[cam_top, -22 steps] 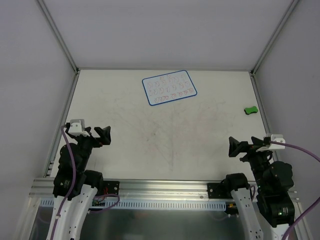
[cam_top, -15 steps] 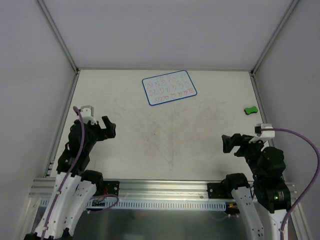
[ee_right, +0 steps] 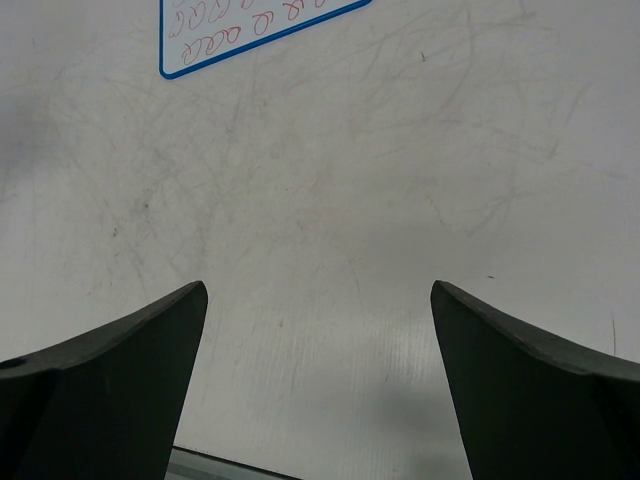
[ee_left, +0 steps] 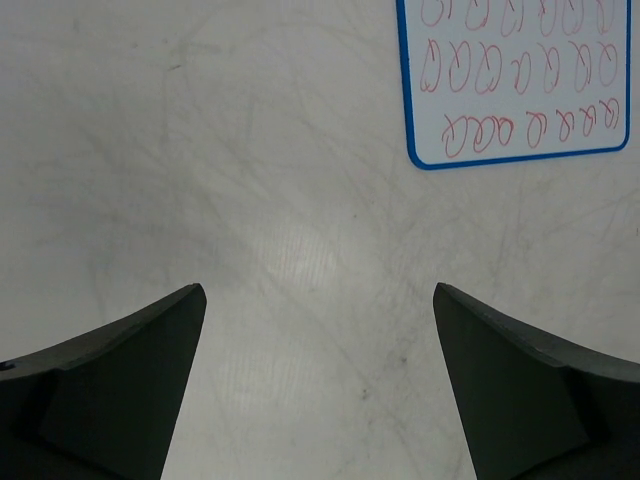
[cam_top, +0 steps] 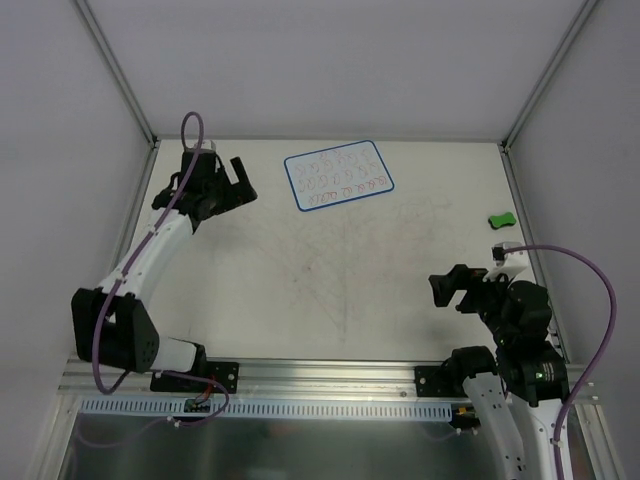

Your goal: Erase the whiteboard

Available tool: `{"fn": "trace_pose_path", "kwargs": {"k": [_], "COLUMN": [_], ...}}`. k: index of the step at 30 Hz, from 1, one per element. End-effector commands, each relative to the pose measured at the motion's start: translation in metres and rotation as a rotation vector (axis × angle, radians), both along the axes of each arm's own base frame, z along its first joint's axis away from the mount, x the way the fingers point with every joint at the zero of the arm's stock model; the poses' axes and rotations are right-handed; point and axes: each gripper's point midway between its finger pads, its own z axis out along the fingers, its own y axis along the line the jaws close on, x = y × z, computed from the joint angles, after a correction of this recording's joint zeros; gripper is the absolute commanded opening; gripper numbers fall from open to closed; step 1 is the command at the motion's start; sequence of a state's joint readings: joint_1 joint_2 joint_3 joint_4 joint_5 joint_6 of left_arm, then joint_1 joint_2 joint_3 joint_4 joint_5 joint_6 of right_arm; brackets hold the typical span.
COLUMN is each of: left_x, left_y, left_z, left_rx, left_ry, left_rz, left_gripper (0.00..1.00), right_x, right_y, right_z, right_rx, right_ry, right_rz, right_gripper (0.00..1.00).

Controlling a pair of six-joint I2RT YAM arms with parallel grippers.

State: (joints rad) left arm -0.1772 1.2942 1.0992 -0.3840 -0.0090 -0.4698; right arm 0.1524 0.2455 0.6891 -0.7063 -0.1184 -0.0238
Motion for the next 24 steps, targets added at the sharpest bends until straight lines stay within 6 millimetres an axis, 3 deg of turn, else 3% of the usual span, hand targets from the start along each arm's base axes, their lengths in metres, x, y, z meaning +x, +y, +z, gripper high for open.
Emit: {"fn": "trace_pose_path", "kwargs": {"k": [1,2,4,5,7,8,10,11,13,14,16,17,19,24], "left_x": [0.036,0.045,0.066,0.074,0.092,0.100,0.113,0.119,0.130,0.133,0.140,0.142,0.144,0.136], "left_y": [-0.018,-0.026,-0.032,-0.041,-0.047,-0.051,-0.066,-0.068,-0.083,-0.087,-0.099,-0.101,-0.108,-0.116], "left_z": [0.014,-0.005,-0.001,-0.021,-0.020,-0.039,-0.039,-0.057,-0.060,-0.076,-0.079,-0.094,-0.102,-0.135], "left_rx": [-0.049,-0.025,0.010,0.039,0.085,0.123,0.150,0.183,0.187,0.203,0.213,0.225,0.222,0.249], "left_ry": [-0.009,0.038,0.018,0.057,0.036,0.069,0.050,0.076,0.067,0.091,0.084,0.107,0.116,0.177], "left_rz": [0.040,0.032,0.045,0.034,0.052,0.045,0.032,0.035,0.018,0.013,-0.001,-0.003,-0.014,-0.044], "left_gripper": [0.99,0.99,0.99,0.99,0.99,0.99,0.99,0.99,0.99,0.98,0.95,0.95,0.91,0.81], "right_x": [0.000,0.000,-0.001,-0.001,0.000,0.000,0.001,0.001,0.002,0.002,0.002,0.002,0.002,0.002], "right_y": [0.008,0.009,0.010,0.010,0.010,0.010,0.012,0.012,0.014,0.015,0.017,0.018,0.018,0.018], "right_z": [0.008,0.007,0.006,0.004,0.003,0.003,0.001,0.000,-0.001,-0.001,-0.002,-0.001,-0.001,-0.002], "right_rx": [0.039,0.041,0.043,0.043,0.043,0.043,0.044,0.045,0.049,0.050,0.054,0.057,0.056,0.057], "right_ry": [-0.044,-0.044,-0.042,-0.040,-0.039,-0.036,-0.031,-0.029,-0.025,-0.026,-0.027,-0.031,-0.033,-0.033], "right_rz": [0.033,0.039,0.044,0.044,0.044,0.044,0.051,0.054,0.064,0.069,0.079,0.081,0.085,0.086], "right_gripper": [0.99,0.99,0.99,0.99,0.99,0.99,0.99,0.99,0.99,0.99,0.99,0.99,0.99,0.99]}}
